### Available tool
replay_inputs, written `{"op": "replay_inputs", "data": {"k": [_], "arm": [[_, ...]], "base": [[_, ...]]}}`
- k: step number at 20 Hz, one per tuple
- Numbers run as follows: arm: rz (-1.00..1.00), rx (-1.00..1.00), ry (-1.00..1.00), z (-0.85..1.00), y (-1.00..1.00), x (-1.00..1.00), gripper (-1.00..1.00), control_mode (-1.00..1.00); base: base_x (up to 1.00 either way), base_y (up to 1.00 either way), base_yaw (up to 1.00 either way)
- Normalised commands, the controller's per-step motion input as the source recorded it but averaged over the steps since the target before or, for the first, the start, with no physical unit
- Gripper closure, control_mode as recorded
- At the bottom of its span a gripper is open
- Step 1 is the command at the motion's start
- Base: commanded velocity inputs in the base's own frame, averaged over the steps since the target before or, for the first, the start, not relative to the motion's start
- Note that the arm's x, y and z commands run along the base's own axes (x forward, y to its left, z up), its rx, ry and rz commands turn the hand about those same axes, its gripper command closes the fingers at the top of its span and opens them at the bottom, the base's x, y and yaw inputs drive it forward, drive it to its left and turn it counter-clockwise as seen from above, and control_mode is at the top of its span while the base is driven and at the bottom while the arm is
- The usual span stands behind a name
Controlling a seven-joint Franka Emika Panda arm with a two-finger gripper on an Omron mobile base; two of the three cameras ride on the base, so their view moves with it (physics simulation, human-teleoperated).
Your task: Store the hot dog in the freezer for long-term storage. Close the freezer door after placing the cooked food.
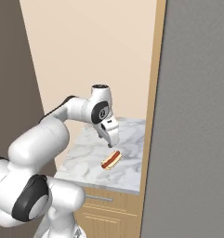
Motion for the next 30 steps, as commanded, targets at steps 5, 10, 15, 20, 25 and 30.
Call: {"op": "replay_inputs", "data": {"k": [5, 10, 15, 20, 25, 30], "arm": [[0.0, 0.04, 0.0, -0.4, -0.23, 0.0, -1.0, -1.0], [0.03, 0.06, 0.0, -0.34, -0.01, 0.0, -1.0, -1.0], [0.12, 0.04, 0.0, -0.26, 0.0, 0.0, -1.0, -1.0], [0.11, 0.0, 0.0, -0.31, 0.0, 0.0, -1.0, -1.0], [0.05, 0.0, 0.0, -0.29, 0.02, 0.0, -1.0, -1.0], [0.04, 0.0, 0.0, -0.26, 0.03, 0.0, -1.0, -1.0]], "base": [[0.0, 0.0, 0.0], [0.0, 0.0, 0.0], [0.0, 0.0, 0.0], [0.0, 0.0, 0.0], [0.0, 0.0, 0.0], [0.0, 0.0, 0.0]]}}
